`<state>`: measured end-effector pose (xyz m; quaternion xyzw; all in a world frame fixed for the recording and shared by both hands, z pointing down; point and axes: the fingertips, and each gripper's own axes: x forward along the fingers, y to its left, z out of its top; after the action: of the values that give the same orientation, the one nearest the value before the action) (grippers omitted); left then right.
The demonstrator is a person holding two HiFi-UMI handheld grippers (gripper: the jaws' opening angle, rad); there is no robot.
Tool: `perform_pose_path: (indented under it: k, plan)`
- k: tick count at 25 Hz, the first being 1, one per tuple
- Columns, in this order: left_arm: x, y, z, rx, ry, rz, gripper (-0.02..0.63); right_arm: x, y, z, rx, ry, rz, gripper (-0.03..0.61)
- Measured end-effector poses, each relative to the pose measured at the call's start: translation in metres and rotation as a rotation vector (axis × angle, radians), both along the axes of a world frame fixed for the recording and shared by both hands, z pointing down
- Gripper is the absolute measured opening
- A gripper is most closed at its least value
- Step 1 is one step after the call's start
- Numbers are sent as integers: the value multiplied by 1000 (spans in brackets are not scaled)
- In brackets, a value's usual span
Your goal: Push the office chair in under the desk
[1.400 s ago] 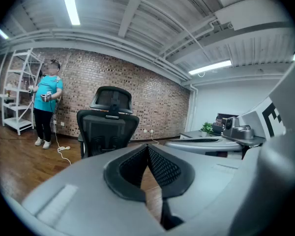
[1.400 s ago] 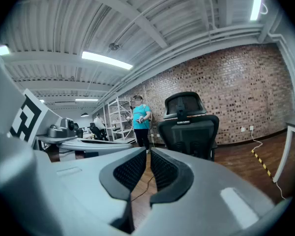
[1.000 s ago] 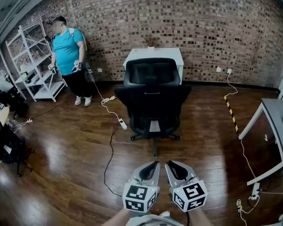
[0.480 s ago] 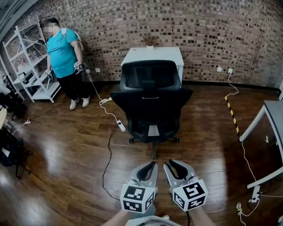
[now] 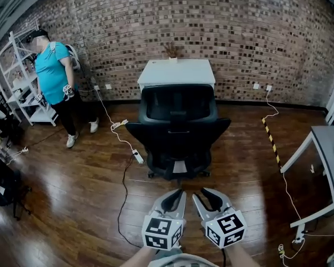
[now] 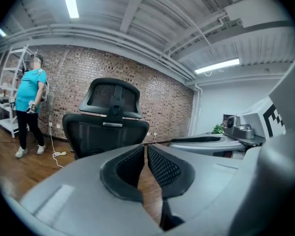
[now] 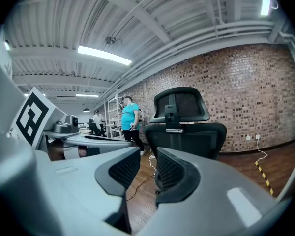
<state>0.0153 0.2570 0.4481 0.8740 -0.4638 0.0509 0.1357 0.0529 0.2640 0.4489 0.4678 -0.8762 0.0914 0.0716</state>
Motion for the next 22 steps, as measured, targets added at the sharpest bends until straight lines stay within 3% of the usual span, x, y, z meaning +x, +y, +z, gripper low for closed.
perform_pose_path:
  k: [10, 22]
  plan:
    - [-36, -68, -17, 42, 13, 38, 34, -13, -66, -20, 48, 13, 82, 133]
    - [-77, -133, -41, 127, -5, 8, 72, -9, -117, -42, 119, 36, 124, 170]
